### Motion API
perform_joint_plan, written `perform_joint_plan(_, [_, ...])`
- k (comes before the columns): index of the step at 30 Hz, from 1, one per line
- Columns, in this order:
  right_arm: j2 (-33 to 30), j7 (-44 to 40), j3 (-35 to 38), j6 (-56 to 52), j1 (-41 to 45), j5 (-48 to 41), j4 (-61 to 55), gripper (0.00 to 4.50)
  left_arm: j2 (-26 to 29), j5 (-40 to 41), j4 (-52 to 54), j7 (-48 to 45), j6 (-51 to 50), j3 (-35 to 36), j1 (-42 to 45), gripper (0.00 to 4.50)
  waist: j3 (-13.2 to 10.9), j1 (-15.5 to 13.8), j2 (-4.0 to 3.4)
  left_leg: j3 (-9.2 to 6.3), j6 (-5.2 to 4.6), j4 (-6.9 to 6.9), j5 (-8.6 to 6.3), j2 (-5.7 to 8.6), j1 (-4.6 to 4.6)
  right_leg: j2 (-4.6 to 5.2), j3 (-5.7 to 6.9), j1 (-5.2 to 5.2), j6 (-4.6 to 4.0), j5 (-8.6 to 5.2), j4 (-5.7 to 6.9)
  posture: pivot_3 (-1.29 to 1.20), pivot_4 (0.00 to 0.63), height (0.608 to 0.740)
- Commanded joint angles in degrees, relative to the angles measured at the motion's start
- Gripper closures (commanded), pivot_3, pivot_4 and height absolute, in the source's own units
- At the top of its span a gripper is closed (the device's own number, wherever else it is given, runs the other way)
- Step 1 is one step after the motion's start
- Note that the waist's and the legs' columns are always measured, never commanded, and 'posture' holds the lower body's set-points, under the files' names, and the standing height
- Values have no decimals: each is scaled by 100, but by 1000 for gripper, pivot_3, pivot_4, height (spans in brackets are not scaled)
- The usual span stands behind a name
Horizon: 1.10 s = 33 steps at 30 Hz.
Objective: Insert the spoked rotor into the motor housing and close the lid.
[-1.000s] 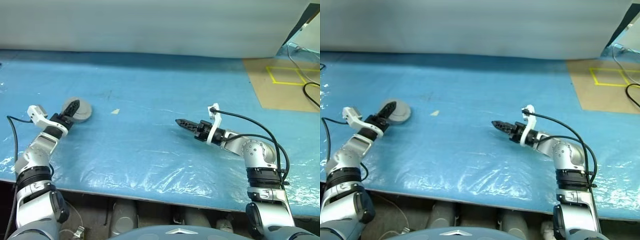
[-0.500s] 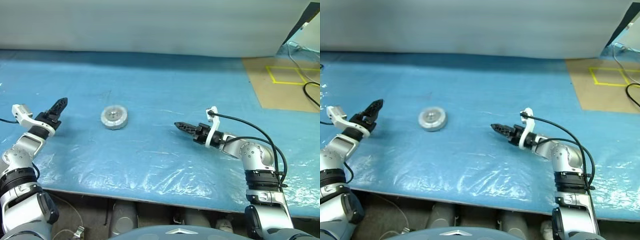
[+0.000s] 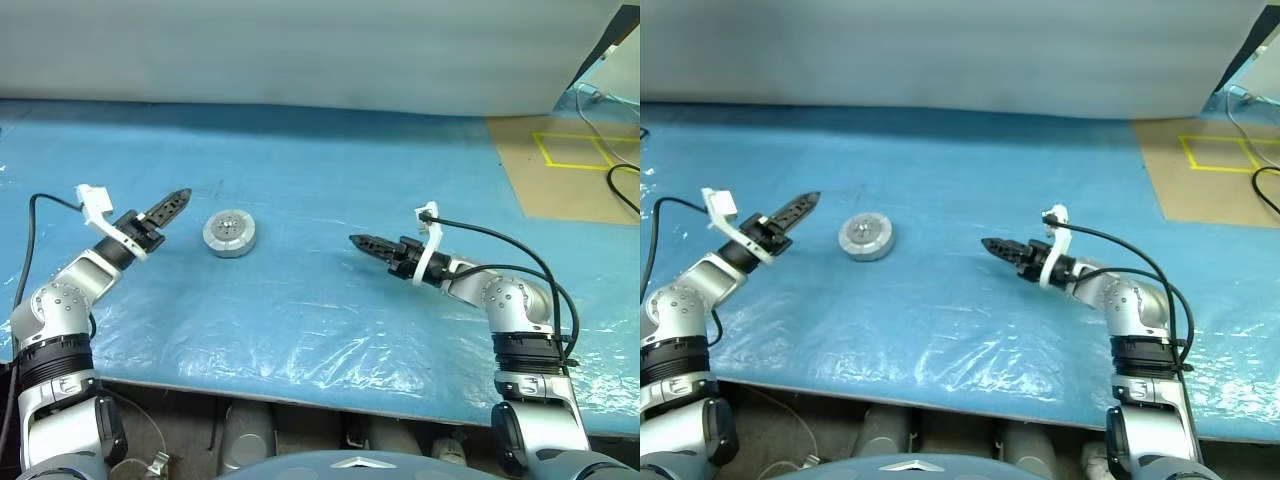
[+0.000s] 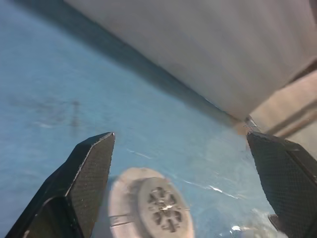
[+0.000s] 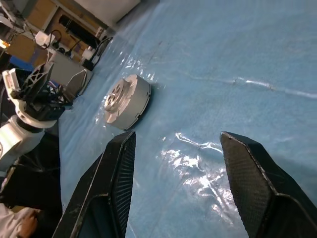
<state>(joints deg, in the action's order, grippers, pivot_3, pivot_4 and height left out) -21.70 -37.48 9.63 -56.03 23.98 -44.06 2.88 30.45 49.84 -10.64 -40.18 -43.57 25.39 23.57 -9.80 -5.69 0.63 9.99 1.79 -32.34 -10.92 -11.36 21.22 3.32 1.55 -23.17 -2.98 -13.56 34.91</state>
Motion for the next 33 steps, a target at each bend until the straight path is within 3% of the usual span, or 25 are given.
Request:
perform_joint_plan(1, [-245,-335,39,367,181,41,-349,1656,37,-48,894,-465,-88,-776,465,7,0,-10,0,1,0,-1,0,0,0,0,0,1,0,0,0,0,150,740])
perform_joint_plan(7, [-730,-799,-418,1078,245,678,-416,1656,-275,-282,1343,-1026,-100,-1974,933,7,1,40,-5,3,0,-1,0,2,-9,-1,-5,2,1,0,5,0,150,740])
perform_joint_plan(11, [-1029,-1119,-928,1772,58,1299,-721,1656,-142,-947,1219,-1653,367,-2731,772,7,0,74,-6,2,-1,6,0,0,-5,-15,-4,-10,20,12,7,0,150,740])
perform_joint_plan(21, [-1196,-1277,-1161,2029,-332,1551,-1292,1656,181,-1725,1082,-2329,1100,-3085,390,7,-1,56,-8,2,-1,2,-1,-3,-2,-12,-6,-7,-1,0,5,0,150,740])
perform_joint_plan(33, [-1139,-1365,-1233,2043,-120,1638,-1115,1656,-26,-1912,934,-2346,1348,-2972,461,7,-1,35,-8,3,-3,-18,0,-6,-7,-12,-9,-5,-3,-2,28,0,150,740])
